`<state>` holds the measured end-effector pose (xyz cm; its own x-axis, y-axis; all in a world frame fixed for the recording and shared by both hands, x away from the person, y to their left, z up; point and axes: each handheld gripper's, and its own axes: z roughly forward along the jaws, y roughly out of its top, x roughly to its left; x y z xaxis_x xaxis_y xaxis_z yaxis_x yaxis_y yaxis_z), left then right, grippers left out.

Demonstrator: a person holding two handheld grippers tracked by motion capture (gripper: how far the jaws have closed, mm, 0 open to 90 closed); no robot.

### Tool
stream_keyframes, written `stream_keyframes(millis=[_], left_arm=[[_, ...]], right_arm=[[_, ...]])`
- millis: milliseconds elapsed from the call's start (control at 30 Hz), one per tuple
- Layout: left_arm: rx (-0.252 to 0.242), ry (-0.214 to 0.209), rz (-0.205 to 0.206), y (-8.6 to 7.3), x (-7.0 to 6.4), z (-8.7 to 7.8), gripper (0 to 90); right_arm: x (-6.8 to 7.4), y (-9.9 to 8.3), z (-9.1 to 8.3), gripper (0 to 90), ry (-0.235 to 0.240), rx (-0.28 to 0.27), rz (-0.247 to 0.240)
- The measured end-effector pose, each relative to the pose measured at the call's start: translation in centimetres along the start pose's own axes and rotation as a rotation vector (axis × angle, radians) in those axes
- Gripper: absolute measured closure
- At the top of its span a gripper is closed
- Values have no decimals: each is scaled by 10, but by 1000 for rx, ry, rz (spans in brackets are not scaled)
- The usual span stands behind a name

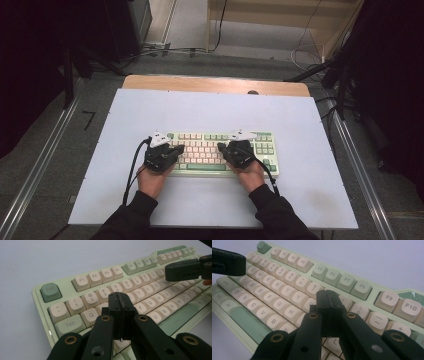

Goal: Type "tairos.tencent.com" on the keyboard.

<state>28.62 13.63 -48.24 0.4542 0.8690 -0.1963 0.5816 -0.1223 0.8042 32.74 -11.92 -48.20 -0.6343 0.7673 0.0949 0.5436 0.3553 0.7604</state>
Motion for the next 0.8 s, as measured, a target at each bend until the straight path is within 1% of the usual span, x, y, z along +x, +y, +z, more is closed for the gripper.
stream_keyframes(millis=[367, 533, 767, 800], left_arm=[[-4, -20, -5, 3, -5, 4, 900], [-9, -27, -10, 6, -8, 9, 900], [-1, -28, -9, 10, -10, 18, 900], [7, -26, -7, 10, -10, 19, 900]], right_arm=[[-1, -1, -5, 872, -3, -5, -2], [-2, -1, -9, 872, -6, -14, 1], [-6, -2, -13, 872, -8, -19, 10], [-6, -2, -13, 872, -7, -20, 12]])
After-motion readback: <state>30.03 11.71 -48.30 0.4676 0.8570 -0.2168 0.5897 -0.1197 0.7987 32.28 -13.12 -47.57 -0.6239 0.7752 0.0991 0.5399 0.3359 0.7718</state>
